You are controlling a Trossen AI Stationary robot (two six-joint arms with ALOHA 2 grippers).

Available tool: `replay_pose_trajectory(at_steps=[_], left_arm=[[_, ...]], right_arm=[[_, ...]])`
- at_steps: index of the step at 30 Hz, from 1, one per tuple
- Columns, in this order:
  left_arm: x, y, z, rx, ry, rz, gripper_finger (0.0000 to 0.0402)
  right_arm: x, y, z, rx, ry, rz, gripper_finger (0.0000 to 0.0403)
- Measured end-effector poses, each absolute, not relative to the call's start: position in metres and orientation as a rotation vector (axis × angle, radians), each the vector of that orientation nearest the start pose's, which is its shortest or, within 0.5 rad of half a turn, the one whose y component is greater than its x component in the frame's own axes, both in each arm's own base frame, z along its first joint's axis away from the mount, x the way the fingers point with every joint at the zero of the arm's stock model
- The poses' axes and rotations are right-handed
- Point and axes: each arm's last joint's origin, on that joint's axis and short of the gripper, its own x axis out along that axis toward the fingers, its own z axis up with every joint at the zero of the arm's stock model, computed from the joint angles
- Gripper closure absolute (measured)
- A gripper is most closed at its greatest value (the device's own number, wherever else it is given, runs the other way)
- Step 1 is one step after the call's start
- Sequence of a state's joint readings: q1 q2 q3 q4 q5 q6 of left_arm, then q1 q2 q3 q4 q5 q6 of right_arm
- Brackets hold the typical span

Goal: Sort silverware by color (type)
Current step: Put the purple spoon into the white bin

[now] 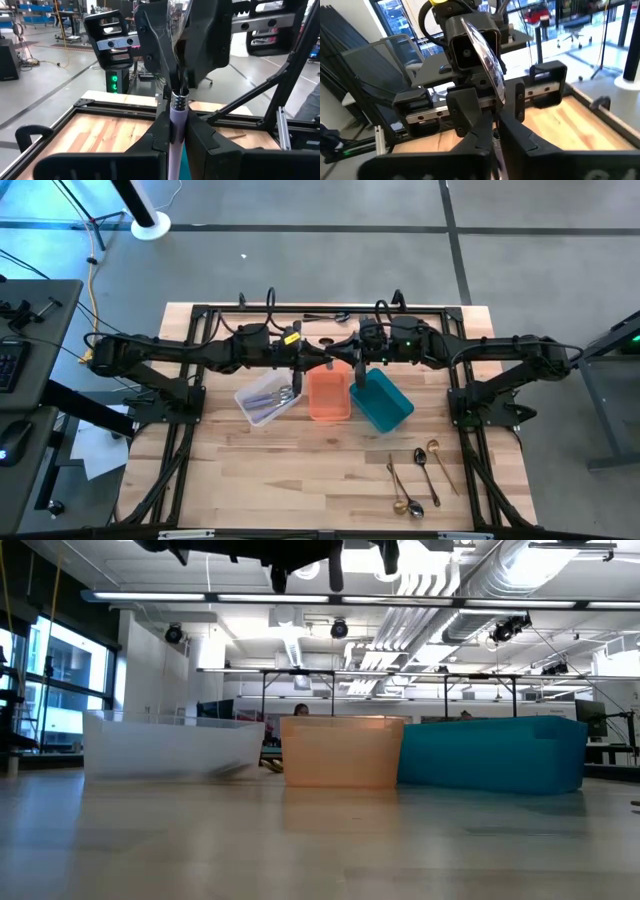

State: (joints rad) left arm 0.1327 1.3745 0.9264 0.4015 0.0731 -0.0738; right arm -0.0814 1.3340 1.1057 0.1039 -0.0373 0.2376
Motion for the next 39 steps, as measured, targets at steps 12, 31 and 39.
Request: replay_pose_trajectory(at_steps=[12, 31, 39], left_arm=[[0.308, 0.041, 0.304, -0.082, 0.074, 0.08, 0.0385], [0.241, 0.031, 0.336, -0.066, 0.1, 0.112, 0.0385], [0.203, 0.023, 0.317, -0.139, 0.062, 0.158, 0.0385]], right_arm=[[0.297, -0.024, 0.353, 0.235, 0.157, -0.051, 0.0209], [0.222, -0.027, 0.351, 0.276, 0.184, -0.239, 0.019], [0.201, -0.017, 0.341, 0.314, 0.04, -0.182, 0.019]])
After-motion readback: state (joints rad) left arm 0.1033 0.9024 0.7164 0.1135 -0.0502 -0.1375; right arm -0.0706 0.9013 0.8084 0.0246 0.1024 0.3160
